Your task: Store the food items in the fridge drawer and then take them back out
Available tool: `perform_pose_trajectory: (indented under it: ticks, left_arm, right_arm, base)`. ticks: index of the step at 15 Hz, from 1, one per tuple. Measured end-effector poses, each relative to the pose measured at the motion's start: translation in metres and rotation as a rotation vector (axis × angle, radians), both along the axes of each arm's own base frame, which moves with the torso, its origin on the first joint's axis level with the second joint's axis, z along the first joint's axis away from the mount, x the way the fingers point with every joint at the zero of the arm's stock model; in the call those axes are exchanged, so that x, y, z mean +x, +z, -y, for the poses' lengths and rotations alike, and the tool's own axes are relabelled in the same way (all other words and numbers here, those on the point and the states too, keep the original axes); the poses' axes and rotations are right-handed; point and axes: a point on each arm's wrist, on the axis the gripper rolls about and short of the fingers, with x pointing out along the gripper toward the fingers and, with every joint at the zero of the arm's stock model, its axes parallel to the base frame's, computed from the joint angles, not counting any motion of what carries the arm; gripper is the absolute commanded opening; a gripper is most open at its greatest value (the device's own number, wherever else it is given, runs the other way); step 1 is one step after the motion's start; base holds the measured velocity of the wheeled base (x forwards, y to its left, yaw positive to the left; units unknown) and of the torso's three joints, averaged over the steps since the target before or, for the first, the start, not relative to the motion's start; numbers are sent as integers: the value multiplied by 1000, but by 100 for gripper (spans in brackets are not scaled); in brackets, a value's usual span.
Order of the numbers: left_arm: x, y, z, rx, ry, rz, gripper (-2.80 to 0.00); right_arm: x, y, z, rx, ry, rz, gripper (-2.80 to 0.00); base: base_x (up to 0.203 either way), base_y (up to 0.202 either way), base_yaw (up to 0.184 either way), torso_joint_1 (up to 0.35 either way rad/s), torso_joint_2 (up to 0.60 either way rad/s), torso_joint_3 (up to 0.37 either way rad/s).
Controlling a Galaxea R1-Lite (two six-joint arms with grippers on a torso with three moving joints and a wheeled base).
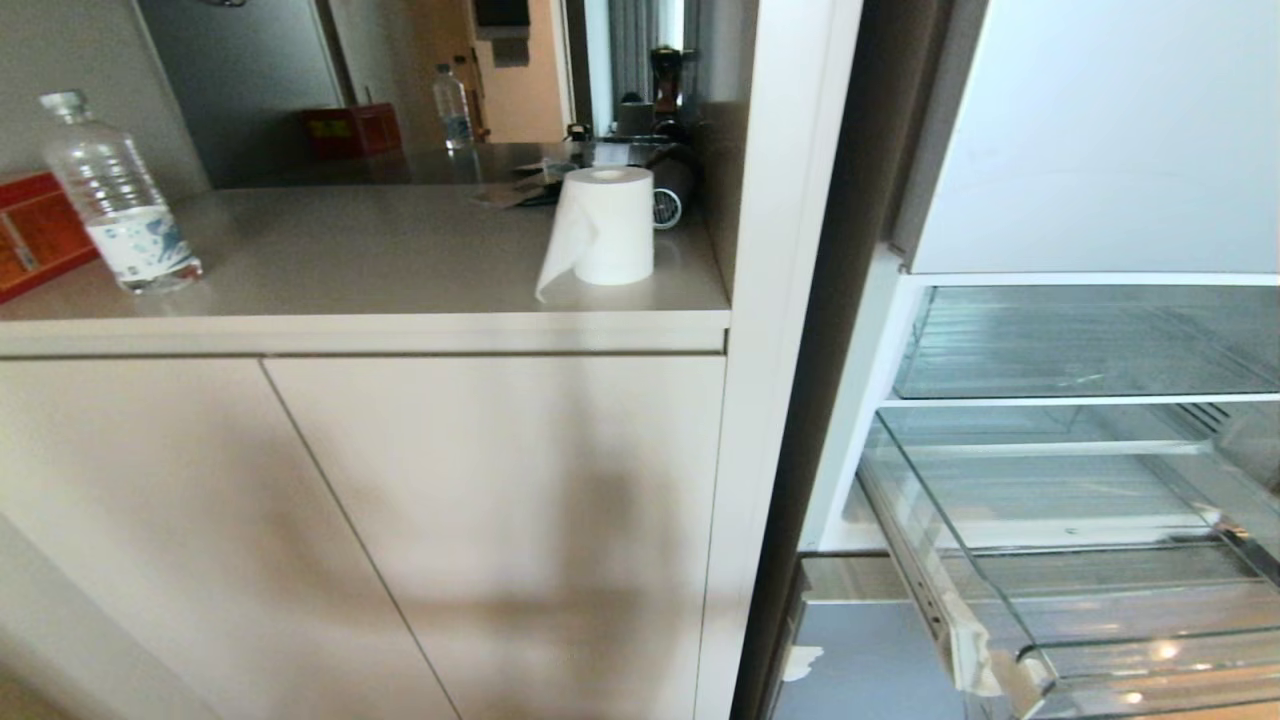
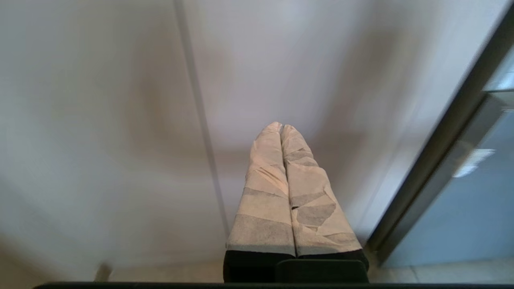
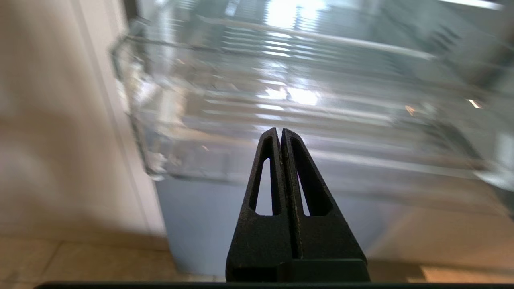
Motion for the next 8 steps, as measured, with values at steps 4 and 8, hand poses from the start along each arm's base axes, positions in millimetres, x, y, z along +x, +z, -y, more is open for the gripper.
perform_pose_trajectory:
  ticks: [4,8]
  left_arm:
    - [0,0,0,0,0,0,-280]
    - [0,0,0,0,0,0,-280]
  right_arm:
    - [0,0,0,4,-3,-1,-280]
    - [0,0,0,3,-3,-1,-280]
  base:
    - [0,9,-175,4,4,3]
    - [0,7,-176,-1,1,3]
